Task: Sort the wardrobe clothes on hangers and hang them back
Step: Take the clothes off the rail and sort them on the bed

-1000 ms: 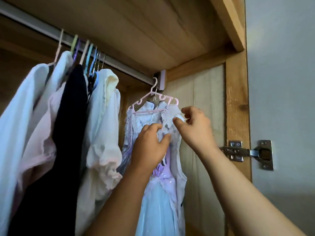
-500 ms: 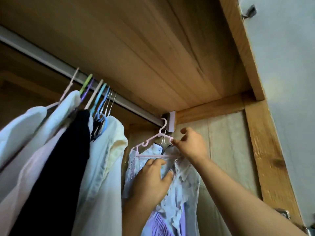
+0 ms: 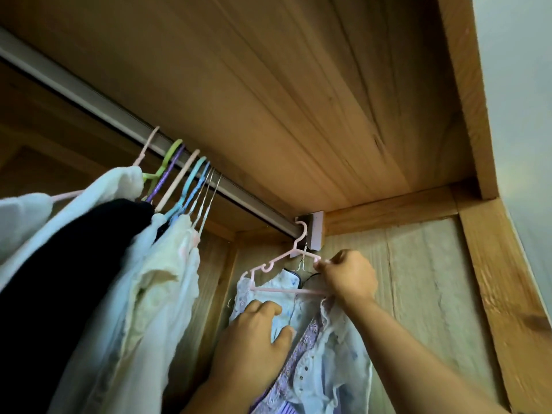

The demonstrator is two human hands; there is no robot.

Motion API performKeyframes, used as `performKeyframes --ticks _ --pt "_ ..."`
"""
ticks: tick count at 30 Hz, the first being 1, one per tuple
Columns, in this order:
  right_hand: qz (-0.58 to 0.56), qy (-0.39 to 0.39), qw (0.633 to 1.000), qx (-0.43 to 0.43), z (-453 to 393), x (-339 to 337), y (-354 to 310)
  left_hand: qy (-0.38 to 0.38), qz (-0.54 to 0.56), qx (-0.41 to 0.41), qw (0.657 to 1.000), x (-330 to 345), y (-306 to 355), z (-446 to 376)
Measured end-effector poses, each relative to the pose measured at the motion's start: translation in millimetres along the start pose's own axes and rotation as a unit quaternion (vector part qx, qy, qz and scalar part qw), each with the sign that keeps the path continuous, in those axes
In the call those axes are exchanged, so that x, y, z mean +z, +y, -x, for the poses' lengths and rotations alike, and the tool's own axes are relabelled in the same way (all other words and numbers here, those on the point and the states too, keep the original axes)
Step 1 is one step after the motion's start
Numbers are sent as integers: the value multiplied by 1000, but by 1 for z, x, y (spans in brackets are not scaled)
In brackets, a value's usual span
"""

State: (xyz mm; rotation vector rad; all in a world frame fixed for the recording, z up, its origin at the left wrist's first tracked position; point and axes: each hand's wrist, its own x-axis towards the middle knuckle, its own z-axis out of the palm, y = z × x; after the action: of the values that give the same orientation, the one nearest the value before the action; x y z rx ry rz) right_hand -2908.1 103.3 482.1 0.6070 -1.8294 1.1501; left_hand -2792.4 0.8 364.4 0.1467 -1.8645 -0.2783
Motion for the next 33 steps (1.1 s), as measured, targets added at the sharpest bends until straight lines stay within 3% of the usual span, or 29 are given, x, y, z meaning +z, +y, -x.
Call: performKeyframes --ticks 11,18,24,29,33 --pt "-102 41 994 -28 5 -42 9 7 -25 24 999 -4 -9 -1" --pt "-151 21 988 1 75 -76 62 66 7 53 996 14 -5 10" --pt "-195 -21 980 21 170 -120 105 14 13 28 999 31 7 50" --pt "-175 -40 982 52 255 -159 138 -33 58 33 997 40 14 127" --pt "-52 -78 995 46 325 -193 155 -34 61 9 998 40 31 199"
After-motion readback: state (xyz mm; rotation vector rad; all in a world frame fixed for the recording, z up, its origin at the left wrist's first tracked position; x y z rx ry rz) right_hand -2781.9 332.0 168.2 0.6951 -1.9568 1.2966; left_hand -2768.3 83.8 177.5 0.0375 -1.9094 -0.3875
